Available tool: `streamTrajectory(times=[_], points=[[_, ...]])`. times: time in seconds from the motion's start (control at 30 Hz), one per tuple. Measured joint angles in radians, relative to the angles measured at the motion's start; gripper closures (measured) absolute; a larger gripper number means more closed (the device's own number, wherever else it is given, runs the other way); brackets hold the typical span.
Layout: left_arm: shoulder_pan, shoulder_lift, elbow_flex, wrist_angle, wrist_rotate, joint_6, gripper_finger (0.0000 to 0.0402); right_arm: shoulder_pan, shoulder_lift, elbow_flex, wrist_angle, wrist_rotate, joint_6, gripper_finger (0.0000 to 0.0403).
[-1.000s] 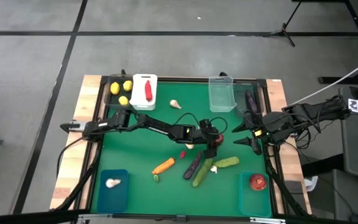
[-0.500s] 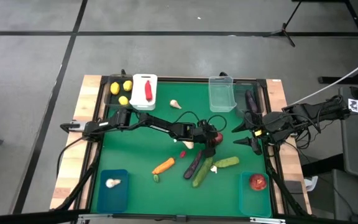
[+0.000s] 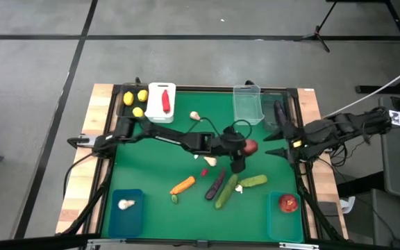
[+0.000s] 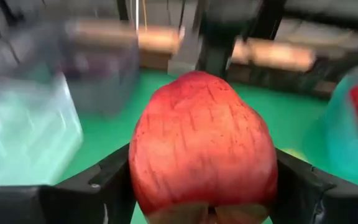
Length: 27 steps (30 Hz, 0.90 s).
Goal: Sort produce into baskets
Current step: Put the apple into the green bin
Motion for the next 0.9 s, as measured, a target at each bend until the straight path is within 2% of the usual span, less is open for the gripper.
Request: streamTrajectory(times=[0.17,0.43,0.5,0.6,0.67,0.83,0.9], points=[[-0.039,-0.129,0.0,0.08,-0.05,0.132,0.0129,0.0,-0.102,0.0,0.055,0.067,-0.039,0.0166],[-0.122,-0.277,0.0,0.213,-0.114,0.337,0.0127,0.0,-0.171,0.0,0.252,0.068,-0.274,0.0166],[-0.148,-0.296,0.0,0.271,-0.114,0.4,0.0127,-0.002,-0.154,0.0,0.324,0.0,-0.33,0.0166],[-0.176,-0.301,0.0,0.286,-0.115,0.457,0.0127,-0.001,-0.103,0.0,0.422,-0.201,-0.414,0.0166],[-0.184,-0.3,-0.001,0.275,-0.131,0.461,0.0126,0.0,-0.066,0.0,0.46,-0.279,-0.488,0.0166],[-0.192,-0.3,-0.006,0.281,-0.138,0.465,0.0126,-0.001,0.012,0.003,0.468,-0.323,-0.587,0.0166],[-0.193,-0.3,-0.019,0.28,-0.135,0.464,0.0126,-0.001,0.047,0.003,0.499,-0.278,-0.566,0.0166]])
